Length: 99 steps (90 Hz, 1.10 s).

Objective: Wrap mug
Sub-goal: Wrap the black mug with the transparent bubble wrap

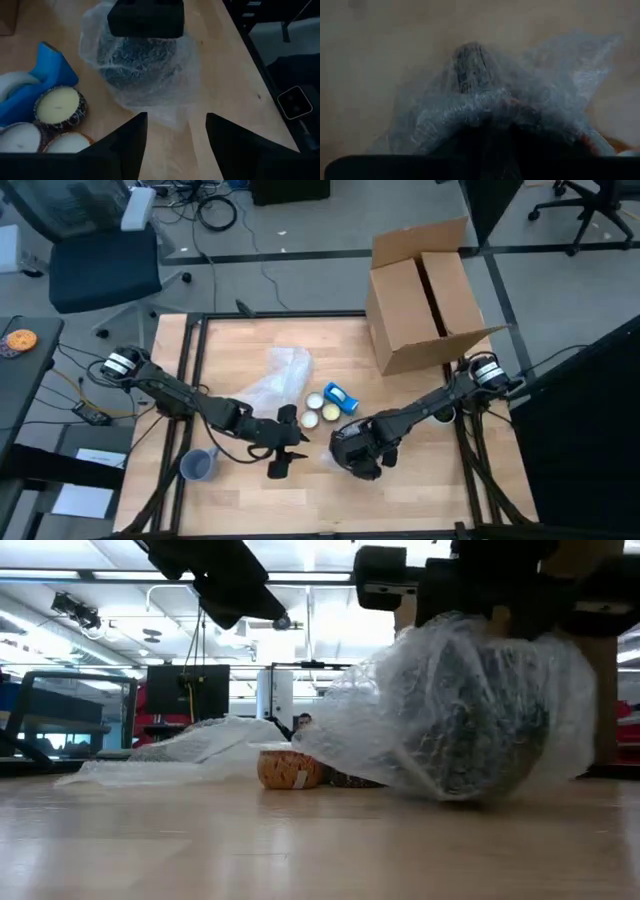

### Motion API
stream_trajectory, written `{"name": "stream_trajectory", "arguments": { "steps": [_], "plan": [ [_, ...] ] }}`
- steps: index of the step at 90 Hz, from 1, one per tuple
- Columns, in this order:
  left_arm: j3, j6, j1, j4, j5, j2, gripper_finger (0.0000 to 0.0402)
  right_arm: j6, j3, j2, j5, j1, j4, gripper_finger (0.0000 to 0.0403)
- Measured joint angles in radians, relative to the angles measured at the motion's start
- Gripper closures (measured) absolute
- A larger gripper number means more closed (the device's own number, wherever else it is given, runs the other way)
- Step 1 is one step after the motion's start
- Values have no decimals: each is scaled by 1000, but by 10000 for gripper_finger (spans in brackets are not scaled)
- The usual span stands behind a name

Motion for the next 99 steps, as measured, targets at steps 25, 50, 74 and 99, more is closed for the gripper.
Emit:
{"name": "stream_trajectory", "arguments": {
  "steps": [25,50,74,99],
  "plan": [
    [0,-4,0,-5,0,0,214,129,1,0,-66,2,12,328],
    [0,-48,-4,-9,43,1,214,661,3,-2,-142,32,50,328],
    [-146,-195,-20,112,50,43,214,949,0,0,-304,36,106,328],
    [-172,-210,-2,445,171,233,214,1001,-1,2,-228,39,271,328]
  ]
}}
